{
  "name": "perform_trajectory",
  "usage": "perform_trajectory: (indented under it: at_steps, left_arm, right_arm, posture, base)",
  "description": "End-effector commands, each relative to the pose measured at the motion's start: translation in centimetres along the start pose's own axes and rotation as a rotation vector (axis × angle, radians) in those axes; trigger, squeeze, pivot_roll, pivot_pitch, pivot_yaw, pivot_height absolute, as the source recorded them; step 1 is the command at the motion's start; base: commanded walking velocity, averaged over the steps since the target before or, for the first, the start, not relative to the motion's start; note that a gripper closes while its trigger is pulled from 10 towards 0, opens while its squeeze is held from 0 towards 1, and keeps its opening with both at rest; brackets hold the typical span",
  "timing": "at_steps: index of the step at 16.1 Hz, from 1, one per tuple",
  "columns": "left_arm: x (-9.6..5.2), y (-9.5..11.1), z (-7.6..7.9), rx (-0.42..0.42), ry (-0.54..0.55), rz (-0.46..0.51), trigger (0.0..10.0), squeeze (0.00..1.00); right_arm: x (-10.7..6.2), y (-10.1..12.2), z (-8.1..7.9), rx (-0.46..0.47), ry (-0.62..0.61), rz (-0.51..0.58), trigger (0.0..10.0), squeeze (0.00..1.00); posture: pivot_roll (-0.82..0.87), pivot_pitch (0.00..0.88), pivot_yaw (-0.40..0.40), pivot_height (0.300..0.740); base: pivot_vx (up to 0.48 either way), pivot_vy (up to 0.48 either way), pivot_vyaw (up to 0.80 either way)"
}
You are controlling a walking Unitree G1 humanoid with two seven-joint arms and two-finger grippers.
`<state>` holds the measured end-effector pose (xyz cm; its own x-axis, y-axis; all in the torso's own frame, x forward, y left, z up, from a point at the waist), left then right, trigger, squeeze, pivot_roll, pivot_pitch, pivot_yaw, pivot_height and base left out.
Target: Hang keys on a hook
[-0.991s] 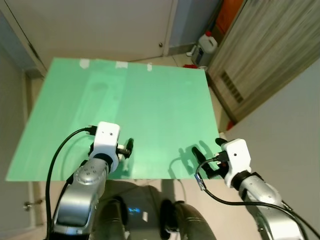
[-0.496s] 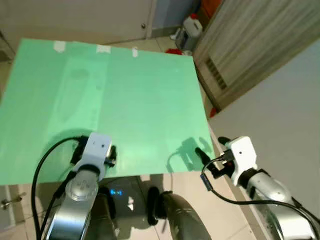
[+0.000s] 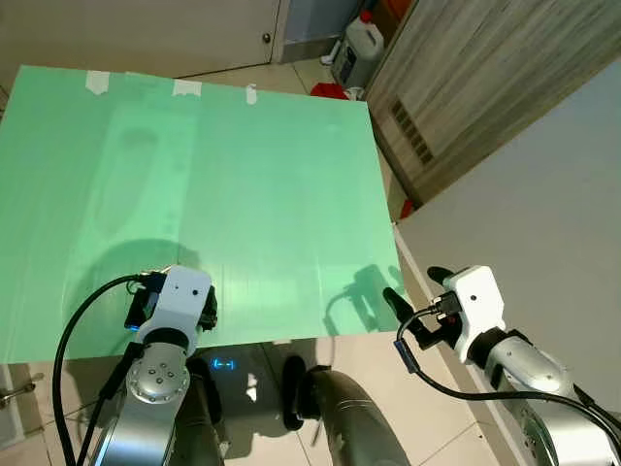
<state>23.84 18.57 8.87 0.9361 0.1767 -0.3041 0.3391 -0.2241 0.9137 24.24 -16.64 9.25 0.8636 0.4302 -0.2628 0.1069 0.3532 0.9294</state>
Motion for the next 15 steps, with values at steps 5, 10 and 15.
perform_trajectory:
  at_steps: [5, 10, 15]
  left_arm:
    - [2.1, -1.6, 1.3, -0.09, -0.055, -0.055, 10.0, 0.0]
    - [5.7, -1.0, 2.2, -0.14, -0.111, -0.006, 10.0, 0.0]
    - [8.0, -0.9, 2.7, -0.094, -0.141, 0.014, 10.0, 0.0]
  right_arm:
    - [-0.3, -0.6, -0.4, 0.013, 0.007, -0.03, 10.0, 0.0]
    - [-0.5, -0.6, -0.6, 0.017, -0.009, -0.029, 10.0, 0.0]
    - [-0.4, -0.5, -0.8, 0.021, -0.021, -0.023, 10.0, 0.0]
  posture:
    - [-0.12, 0.37, -0.267, 0.71]
    - [-0.15, 0.347, -0.245, 0.71]
    - [-0.15, 0.336, -0.235, 0.71]
  base:
    - [0.0, 0.0, 0.0]
    - [0.0, 0.0, 0.0]
    - [0.0, 0.0, 0.0]
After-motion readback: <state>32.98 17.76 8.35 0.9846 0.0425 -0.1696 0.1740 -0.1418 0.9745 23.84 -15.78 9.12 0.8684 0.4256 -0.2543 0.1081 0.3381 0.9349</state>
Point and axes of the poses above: a point about 5 cm out from each wrist's last joint towards the gripper, its own x axis pointing out of the wrist towards the gripper, its own y axis along the axis of the wrist's last joint, z = x × y, the point moved 1 cm from there along x, pointing out of the wrist towards the gripper, and after that the axes turned 11 degrees about -x, right-handed, at the moved point
